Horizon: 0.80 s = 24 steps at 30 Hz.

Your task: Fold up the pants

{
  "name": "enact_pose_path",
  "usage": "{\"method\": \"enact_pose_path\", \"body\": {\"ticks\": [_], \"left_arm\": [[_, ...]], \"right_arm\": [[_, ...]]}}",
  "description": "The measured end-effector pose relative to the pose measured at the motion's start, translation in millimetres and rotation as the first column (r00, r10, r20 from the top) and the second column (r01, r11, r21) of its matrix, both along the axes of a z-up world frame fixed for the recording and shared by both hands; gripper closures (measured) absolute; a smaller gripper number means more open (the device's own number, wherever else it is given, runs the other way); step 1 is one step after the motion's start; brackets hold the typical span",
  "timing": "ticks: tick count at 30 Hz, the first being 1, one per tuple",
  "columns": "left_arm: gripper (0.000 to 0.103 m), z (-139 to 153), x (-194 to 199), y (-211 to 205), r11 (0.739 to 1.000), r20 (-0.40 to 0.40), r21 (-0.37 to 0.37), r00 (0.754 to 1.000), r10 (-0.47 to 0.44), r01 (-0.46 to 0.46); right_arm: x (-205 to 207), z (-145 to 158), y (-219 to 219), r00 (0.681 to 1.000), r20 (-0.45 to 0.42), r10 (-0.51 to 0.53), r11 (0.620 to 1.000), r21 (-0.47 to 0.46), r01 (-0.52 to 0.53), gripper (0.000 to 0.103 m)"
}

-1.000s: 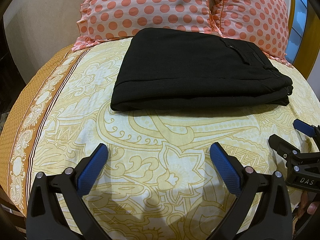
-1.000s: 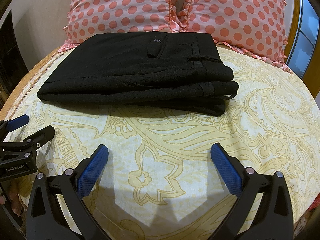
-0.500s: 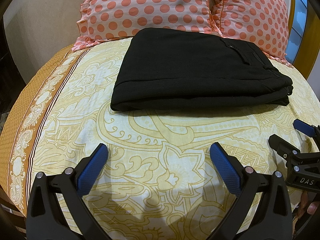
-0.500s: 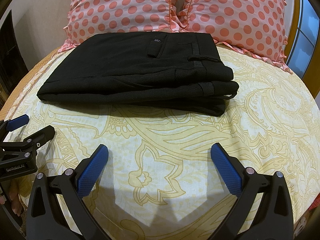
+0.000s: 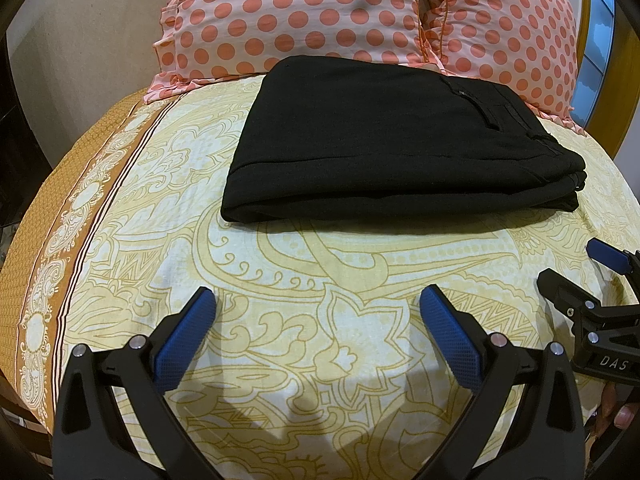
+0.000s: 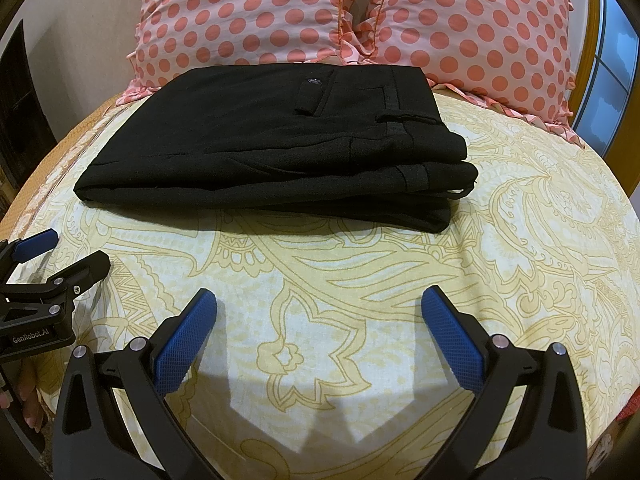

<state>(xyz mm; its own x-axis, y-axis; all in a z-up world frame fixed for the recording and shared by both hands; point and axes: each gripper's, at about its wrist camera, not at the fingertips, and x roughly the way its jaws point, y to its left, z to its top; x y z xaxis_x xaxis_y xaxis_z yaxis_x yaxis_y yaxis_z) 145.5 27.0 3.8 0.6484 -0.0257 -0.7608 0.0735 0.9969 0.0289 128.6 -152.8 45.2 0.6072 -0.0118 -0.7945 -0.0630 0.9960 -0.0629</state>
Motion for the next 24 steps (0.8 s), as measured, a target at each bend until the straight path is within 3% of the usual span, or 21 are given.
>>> {"method": "enact_pose_path", "body": {"ticks": [24], "left_arm": [[0.002, 0.2, 1.7, 0.3, 1.000, -0.011, 0.000, 1.000, -0.001, 0.001]], "right_arm": [[0.0, 0.0, -0.1, 1.000, 0.000, 0.000, 1.000, 0.000, 0.000, 0.001]]}}
